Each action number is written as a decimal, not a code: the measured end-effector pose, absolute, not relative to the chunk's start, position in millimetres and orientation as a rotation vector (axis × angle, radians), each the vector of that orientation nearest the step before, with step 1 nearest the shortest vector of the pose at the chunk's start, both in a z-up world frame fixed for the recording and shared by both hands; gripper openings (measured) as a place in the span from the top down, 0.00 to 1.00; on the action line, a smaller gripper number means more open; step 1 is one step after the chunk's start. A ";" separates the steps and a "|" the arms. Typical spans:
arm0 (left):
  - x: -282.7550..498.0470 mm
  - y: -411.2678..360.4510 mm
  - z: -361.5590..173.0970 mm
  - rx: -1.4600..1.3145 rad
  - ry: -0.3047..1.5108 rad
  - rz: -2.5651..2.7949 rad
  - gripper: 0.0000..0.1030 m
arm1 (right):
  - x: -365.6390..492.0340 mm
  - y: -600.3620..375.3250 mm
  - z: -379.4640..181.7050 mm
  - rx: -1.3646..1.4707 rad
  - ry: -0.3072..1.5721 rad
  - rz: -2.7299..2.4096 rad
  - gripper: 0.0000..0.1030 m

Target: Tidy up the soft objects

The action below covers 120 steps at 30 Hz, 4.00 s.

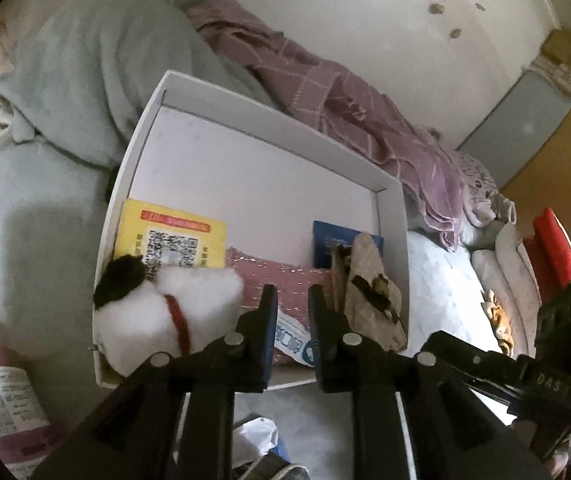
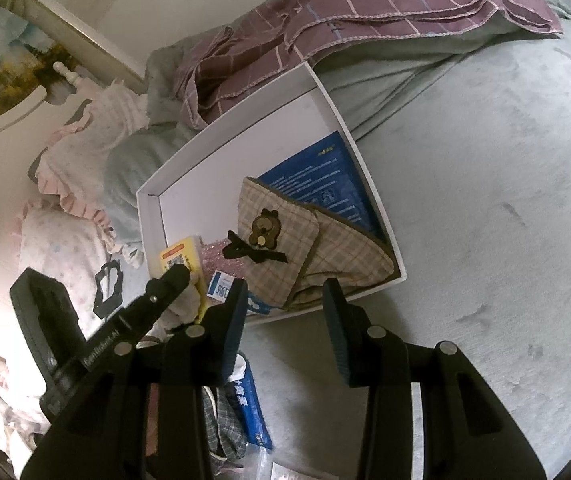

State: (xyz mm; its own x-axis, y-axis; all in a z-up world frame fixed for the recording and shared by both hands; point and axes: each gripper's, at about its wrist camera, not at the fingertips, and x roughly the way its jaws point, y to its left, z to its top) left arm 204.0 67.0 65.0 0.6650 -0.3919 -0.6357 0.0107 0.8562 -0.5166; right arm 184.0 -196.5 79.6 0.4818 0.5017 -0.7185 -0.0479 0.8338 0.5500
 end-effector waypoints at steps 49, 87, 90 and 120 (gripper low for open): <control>194.5 29.0 41.4 -0.272 0.958 0.118 1.00 | 187.1 -185.5 77.4 0.474 1.037 0.380 0.60; 144.1 77.0 88.2 -0.318 1.129 0.082 0.67 | 159.6 -115.4 75.8 0.311 1.235 0.672 0.60; 141.5 88.7 83.7 -0.328 1.152 0.105 0.67 | 156.8 -101.4 64.2 0.297 1.286 0.701 0.60; 148.8 102.6 60.8 -0.376 1.226 0.105 0.67 | 157.2 -99.5 46.4 0.407 1.341 0.828 0.78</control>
